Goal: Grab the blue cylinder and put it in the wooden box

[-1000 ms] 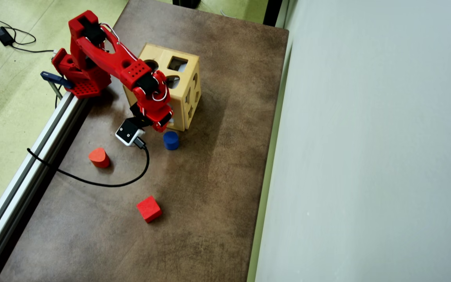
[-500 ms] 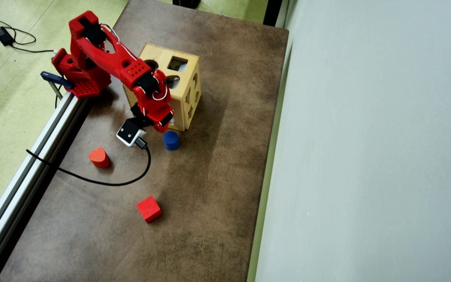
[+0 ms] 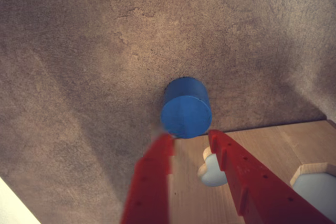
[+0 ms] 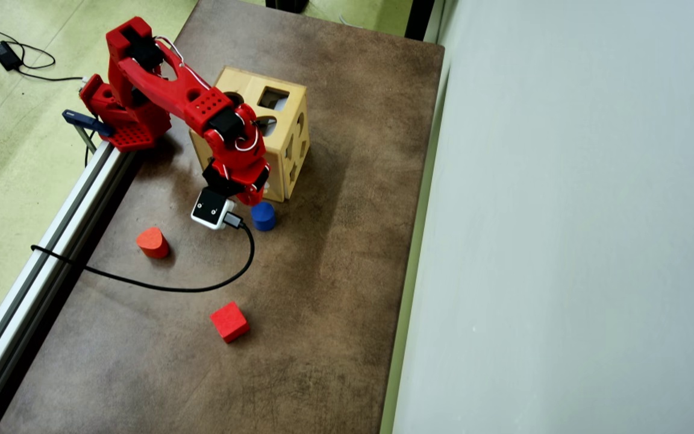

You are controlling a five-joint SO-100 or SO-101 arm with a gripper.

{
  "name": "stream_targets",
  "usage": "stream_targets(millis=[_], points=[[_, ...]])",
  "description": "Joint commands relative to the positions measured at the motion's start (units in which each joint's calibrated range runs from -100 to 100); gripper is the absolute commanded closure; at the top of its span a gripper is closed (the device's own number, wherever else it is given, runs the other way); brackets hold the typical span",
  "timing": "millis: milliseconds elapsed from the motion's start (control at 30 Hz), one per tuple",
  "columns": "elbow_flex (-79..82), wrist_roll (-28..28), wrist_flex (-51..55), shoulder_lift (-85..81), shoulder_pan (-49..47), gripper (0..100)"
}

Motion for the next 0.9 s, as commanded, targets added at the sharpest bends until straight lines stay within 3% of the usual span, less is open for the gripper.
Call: stream_targets(millis=[0,333,867], points=[[-2.7,-0.1,3.4,-0.7,0.4,76],[-2.9,-0.1,5.4,3.6,0.4,60],[-4.3,-0.2,4.9,10.9,-0.4,59]])
